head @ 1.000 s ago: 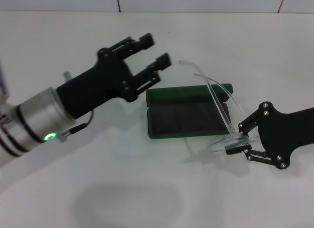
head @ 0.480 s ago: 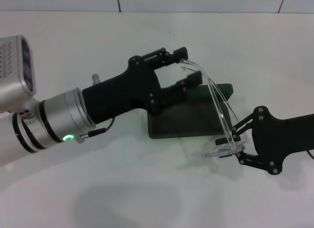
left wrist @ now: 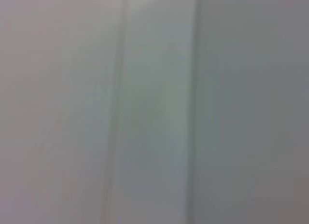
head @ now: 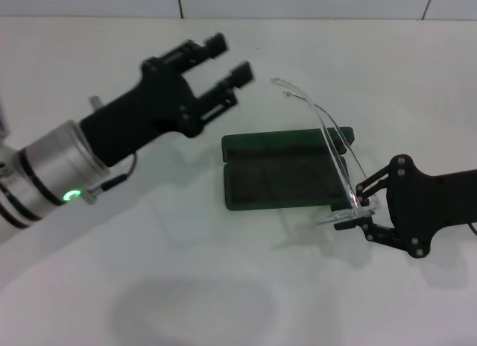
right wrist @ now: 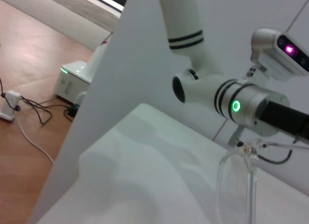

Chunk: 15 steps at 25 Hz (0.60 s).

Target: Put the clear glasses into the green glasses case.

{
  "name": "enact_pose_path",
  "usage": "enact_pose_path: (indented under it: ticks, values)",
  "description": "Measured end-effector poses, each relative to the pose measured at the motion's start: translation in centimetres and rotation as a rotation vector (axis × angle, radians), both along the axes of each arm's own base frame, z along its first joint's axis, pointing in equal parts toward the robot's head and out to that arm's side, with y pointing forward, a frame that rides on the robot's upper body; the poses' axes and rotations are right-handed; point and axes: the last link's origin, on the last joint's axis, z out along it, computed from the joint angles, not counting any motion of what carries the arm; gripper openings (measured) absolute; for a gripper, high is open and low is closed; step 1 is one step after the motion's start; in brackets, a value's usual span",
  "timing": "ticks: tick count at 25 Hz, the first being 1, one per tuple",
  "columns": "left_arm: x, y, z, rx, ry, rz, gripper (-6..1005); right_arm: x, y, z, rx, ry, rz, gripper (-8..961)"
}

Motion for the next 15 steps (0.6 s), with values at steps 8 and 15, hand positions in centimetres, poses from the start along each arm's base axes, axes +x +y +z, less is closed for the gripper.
enact_pose_path:
  ticks: [8,15]
  values:
    - [0.0,-1.6,1.6,-0.008,-0.092,-0.067,573,0.2,0.4,-0.1,0.027,-0.010,-0.016,118]
    - [3.0,-2.5,-0.6,-0.198,-0.068,-0.228,573,-0.2,0.6,-0.6,0.020,-0.017,-0.004,118]
